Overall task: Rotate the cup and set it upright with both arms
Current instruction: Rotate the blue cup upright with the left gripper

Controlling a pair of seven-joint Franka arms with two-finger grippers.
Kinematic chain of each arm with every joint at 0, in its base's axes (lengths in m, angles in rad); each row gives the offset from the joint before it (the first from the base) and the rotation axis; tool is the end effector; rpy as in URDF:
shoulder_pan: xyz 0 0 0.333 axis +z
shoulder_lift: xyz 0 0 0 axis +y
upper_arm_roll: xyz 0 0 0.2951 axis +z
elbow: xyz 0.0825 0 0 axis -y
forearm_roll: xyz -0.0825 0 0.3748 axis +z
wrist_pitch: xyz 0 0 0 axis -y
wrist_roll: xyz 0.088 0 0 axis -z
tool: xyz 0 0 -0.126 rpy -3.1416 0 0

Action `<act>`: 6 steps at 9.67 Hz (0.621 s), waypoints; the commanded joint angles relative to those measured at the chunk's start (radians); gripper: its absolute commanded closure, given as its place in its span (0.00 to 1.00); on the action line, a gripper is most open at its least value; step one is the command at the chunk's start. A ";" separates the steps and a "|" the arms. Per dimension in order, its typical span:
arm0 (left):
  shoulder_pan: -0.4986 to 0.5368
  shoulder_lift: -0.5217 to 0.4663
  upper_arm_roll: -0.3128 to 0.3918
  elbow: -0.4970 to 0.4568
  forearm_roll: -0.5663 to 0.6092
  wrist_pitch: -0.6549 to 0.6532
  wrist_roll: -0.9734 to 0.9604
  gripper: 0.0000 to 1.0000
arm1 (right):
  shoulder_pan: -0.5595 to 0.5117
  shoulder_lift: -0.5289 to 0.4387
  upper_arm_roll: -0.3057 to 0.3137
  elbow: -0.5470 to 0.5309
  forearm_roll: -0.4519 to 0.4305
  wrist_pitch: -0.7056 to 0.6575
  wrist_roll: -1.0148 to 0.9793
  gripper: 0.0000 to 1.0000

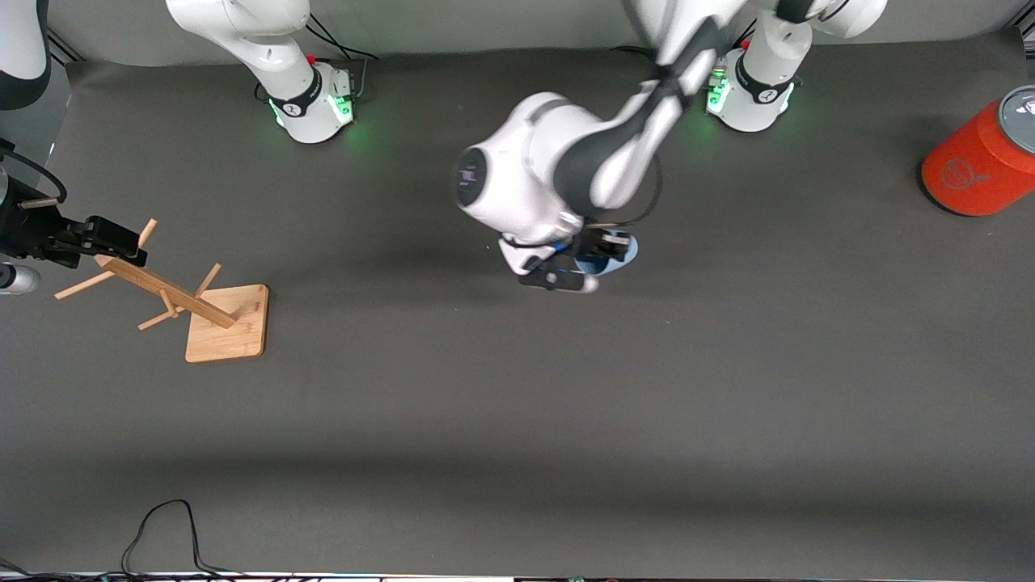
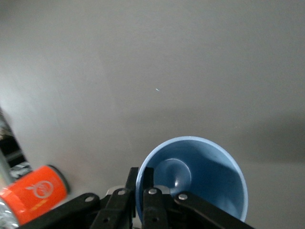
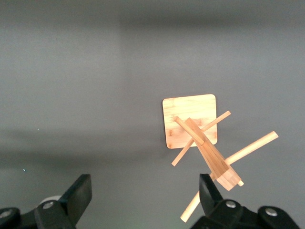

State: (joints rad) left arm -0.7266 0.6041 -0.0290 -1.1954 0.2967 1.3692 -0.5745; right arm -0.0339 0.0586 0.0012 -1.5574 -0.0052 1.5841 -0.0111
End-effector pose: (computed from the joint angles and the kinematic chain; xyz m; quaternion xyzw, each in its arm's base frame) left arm 0.5026 -0.4113 0.3786 -0.9634 0.0887 0.0804 0.2400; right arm 0.5614 -0.0190 0.5595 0.9998 -0.0107 -0.0160 0.0022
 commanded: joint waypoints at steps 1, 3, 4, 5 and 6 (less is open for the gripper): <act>0.088 -0.037 -0.009 -0.035 -0.095 0.109 -0.076 1.00 | -0.006 -0.005 0.007 -0.001 -0.001 0.007 -0.003 0.00; 0.124 -0.037 -0.008 -0.078 -0.132 0.267 -0.163 1.00 | -0.006 -0.005 0.007 0.000 0.001 0.007 -0.003 0.00; 0.159 -0.038 -0.009 -0.085 -0.167 0.327 -0.172 1.00 | -0.006 -0.005 0.007 0.000 0.001 0.007 -0.004 0.00; 0.192 -0.038 -0.009 -0.087 -0.207 0.368 -0.172 1.00 | -0.006 -0.005 0.007 -0.001 0.001 0.007 -0.003 0.00; 0.211 -0.038 -0.009 -0.104 -0.240 0.414 -0.174 1.00 | -0.006 -0.005 0.007 0.000 0.001 0.007 -0.003 0.00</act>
State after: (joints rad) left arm -0.5460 0.5838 -0.0299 -1.2690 0.0959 1.7365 -0.7257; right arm -0.0340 0.0586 0.0020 -1.5574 -0.0052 1.5849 -0.0111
